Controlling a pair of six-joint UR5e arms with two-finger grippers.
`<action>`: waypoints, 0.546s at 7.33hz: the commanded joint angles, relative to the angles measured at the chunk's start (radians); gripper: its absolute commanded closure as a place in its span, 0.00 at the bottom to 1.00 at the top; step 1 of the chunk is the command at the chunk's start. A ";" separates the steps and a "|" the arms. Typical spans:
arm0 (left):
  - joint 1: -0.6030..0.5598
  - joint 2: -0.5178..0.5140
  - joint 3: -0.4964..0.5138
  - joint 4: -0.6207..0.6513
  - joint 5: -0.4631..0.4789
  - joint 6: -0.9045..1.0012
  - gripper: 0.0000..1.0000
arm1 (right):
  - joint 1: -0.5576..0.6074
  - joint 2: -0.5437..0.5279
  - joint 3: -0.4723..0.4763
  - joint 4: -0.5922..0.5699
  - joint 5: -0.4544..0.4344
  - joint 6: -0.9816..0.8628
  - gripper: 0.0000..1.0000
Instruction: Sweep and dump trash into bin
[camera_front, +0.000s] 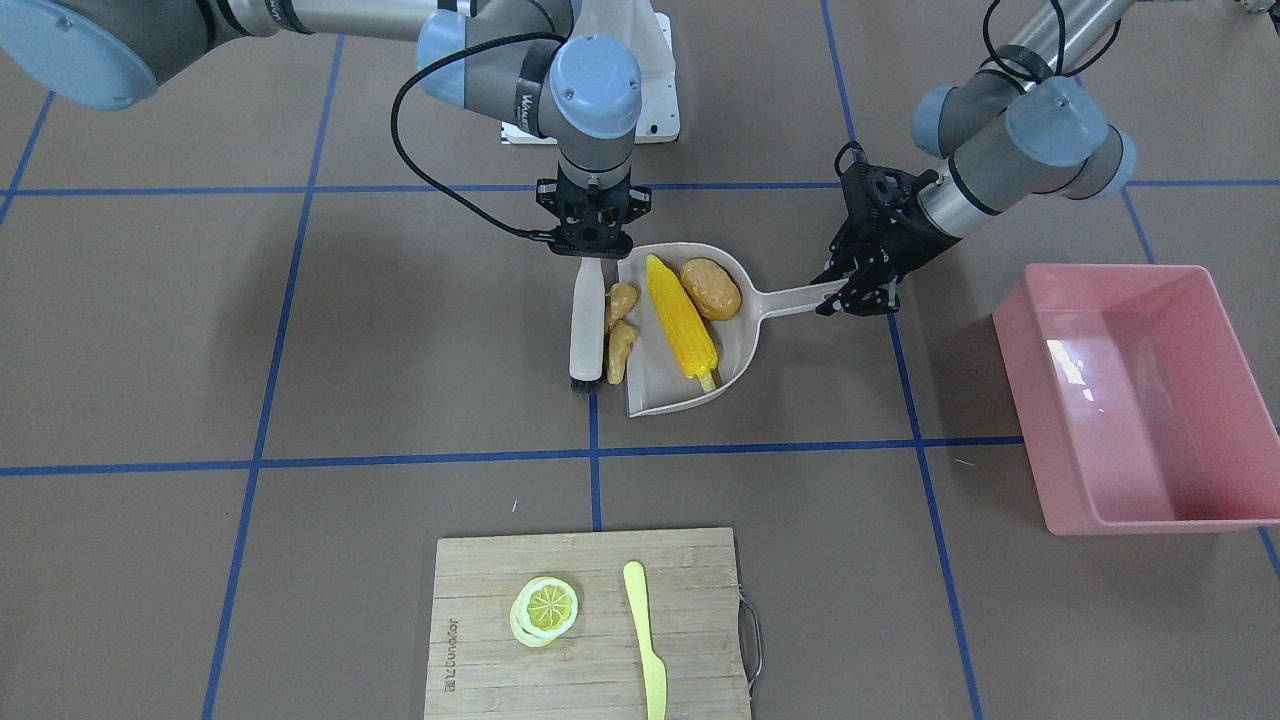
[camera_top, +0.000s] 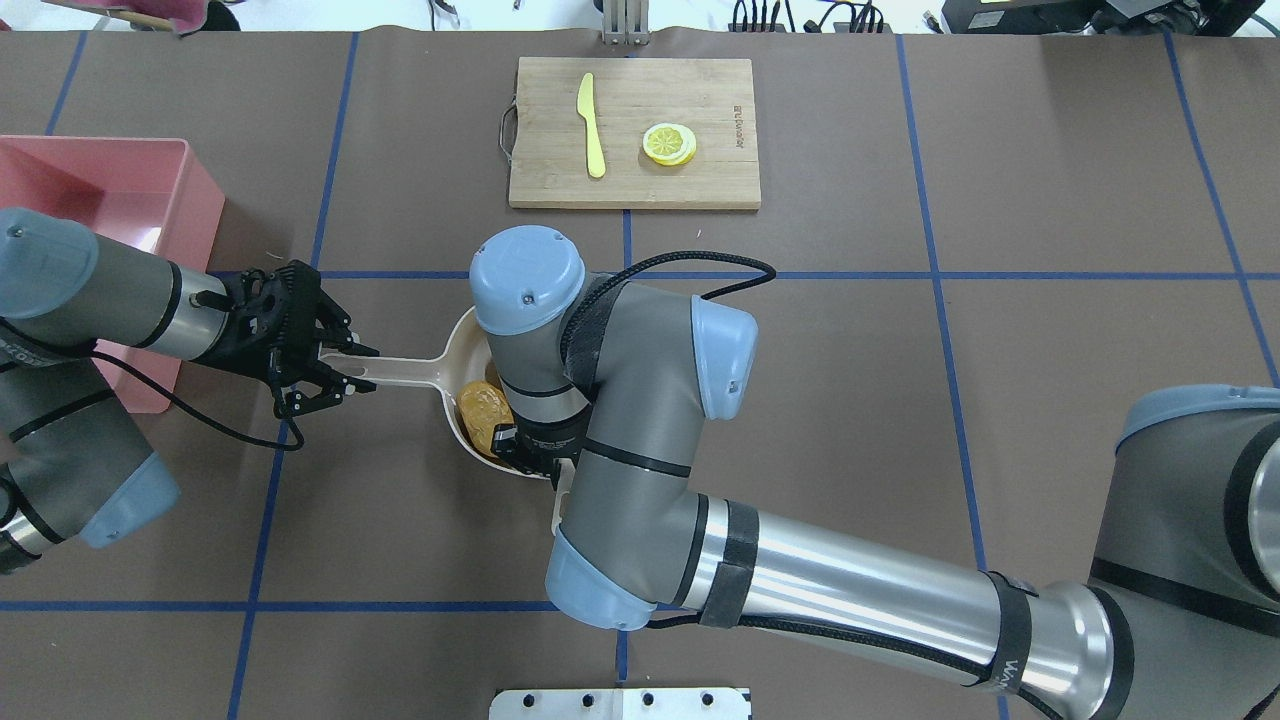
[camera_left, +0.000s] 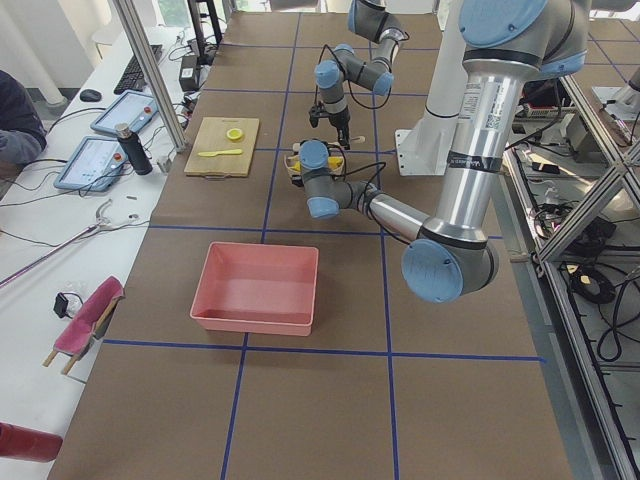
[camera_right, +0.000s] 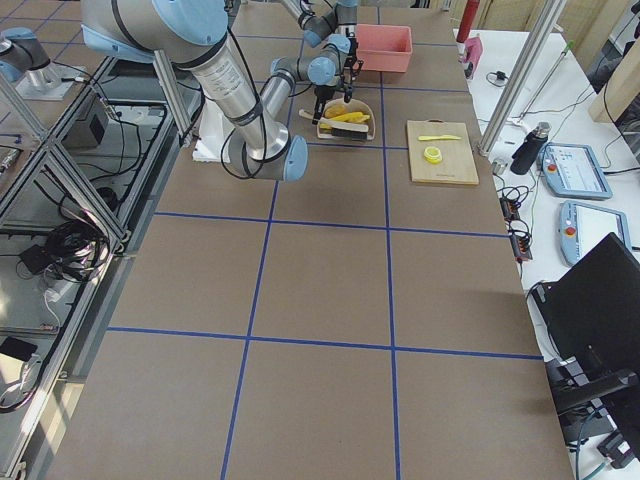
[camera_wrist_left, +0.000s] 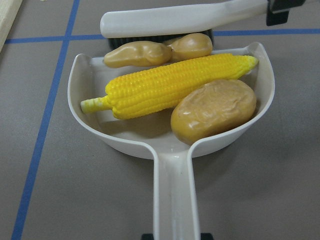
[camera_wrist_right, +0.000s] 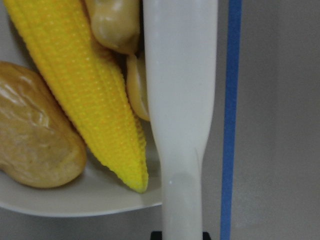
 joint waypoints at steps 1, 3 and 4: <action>0.000 0.001 0.004 -0.026 0.001 -0.021 1.00 | 0.000 0.015 -0.004 0.021 0.000 -0.007 1.00; 0.000 0.001 0.008 -0.046 0.001 -0.024 1.00 | -0.008 0.001 -0.004 0.021 0.001 -0.018 1.00; 0.000 0.001 0.010 -0.067 0.001 -0.039 1.00 | -0.016 -0.003 -0.005 0.020 0.000 -0.018 1.00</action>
